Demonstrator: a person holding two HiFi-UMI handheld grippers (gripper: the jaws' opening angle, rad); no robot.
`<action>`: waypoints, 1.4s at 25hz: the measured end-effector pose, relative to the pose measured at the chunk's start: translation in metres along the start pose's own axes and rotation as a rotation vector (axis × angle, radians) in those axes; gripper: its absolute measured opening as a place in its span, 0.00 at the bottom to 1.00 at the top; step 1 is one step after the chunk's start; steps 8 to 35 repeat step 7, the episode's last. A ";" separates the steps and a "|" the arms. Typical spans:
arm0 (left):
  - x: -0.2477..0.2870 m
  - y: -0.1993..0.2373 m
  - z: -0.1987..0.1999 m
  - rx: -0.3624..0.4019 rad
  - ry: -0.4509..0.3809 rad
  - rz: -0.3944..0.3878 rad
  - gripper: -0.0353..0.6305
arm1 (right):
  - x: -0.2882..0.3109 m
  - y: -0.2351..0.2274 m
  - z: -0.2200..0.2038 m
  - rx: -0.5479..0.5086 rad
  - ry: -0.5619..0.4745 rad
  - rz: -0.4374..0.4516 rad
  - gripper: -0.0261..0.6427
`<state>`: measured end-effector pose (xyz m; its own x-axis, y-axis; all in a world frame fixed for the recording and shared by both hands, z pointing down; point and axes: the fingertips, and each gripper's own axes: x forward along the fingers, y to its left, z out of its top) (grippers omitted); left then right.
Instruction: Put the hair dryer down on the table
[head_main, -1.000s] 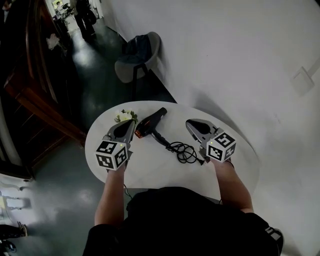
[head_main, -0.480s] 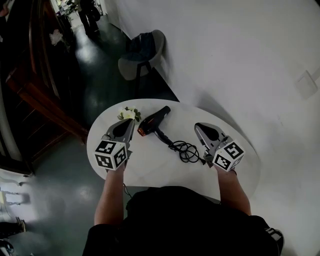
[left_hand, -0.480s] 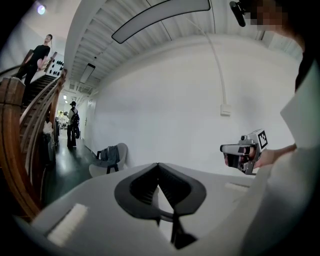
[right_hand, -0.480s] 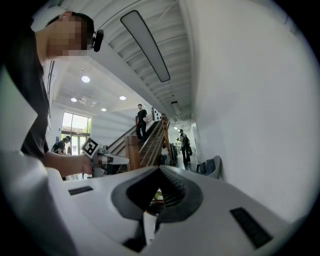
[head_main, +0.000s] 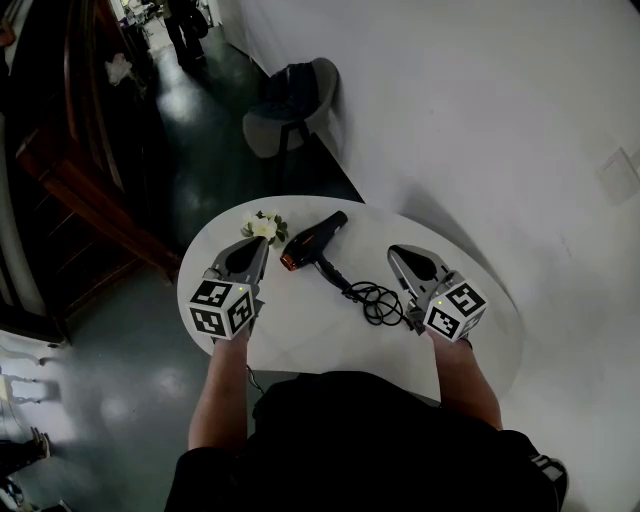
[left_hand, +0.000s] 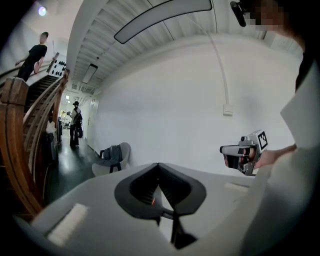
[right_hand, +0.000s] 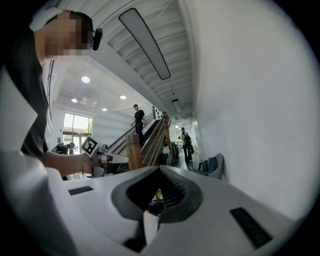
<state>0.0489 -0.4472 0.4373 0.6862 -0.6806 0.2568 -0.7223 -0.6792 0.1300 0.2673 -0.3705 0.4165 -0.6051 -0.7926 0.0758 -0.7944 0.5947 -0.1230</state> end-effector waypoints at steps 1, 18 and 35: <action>0.000 0.000 0.000 0.000 0.000 0.000 0.07 | 0.001 0.000 0.000 0.000 0.000 0.000 0.06; 0.002 0.000 0.001 -0.002 -0.001 -0.001 0.07 | 0.001 0.001 0.000 0.002 0.001 0.006 0.06; 0.002 0.000 0.001 -0.002 -0.001 -0.001 0.07 | 0.001 0.001 0.000 0.002 0.001 0.006 0.06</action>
